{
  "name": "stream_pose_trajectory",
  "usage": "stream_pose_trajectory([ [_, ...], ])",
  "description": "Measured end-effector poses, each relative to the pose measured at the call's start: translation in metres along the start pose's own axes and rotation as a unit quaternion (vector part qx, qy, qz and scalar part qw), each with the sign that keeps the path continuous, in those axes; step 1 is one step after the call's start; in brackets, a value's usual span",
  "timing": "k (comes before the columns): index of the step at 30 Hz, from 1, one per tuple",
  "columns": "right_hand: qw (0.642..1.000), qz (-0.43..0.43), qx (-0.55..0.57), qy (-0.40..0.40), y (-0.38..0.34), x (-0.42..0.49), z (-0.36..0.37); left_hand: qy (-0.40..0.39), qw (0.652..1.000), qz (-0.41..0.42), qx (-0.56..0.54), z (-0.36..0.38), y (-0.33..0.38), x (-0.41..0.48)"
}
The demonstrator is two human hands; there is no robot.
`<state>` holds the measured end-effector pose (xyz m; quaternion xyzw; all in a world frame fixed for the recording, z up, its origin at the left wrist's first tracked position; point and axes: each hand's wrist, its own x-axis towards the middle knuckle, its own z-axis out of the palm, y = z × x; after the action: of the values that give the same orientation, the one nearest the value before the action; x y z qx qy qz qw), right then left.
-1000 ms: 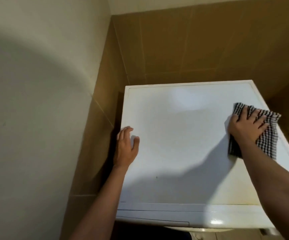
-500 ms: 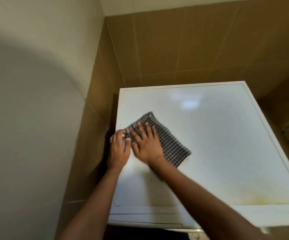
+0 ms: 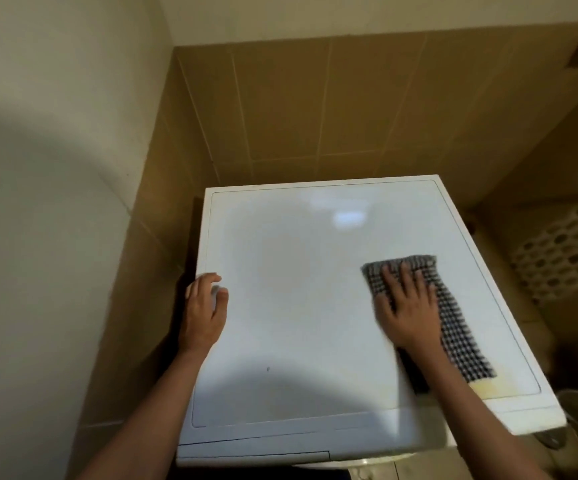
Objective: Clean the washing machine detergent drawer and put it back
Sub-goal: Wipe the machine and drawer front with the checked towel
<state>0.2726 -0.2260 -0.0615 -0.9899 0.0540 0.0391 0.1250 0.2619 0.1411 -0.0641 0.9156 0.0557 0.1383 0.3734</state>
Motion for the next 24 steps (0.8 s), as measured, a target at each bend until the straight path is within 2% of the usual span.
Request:
stream_pose_trajectory([
  [8, 0.98, 0.197, -0.003, 0.031, -0.016, 0.154, -0.007, 0.004, 1.0, -0.004, -0.004, 0.004, -0.007, 0.003],
  [11, 0.976, 0.216, 0.006, 0.014, -0.048, 0.196, -0.005, 0.008, 1.0, -0.003, -0.007, 0.005, -0.009, 0.002],
  [14, 0.989, 0.149, 0.0, 0.004, -0.107, 0.214, 0.008, 0.007, 1.0, -0.007, -0.01, 0.004, -0.009, 0.003],
  [18, 1.0, -0.011, -0.004, -0.02, -0.217, 0.196, 0.038, 0.007, 0.999, -0.02, -0.025, 0.002, -0.006, 0.001],
  [21, 0.988, -0.146, -0.028, -0.042, -0.288, 0.163, 0.057, 0.015, 0.999, -0.028, -0.041, 0.003, -0.004, 0.0],
  [24, 0.968, -0.24, -0.037, -0.065, -0.319, 0.127, 0.068, 0.055, 0.997, -0.037, -0.049, 0.0, -0.002, 0.001],
])
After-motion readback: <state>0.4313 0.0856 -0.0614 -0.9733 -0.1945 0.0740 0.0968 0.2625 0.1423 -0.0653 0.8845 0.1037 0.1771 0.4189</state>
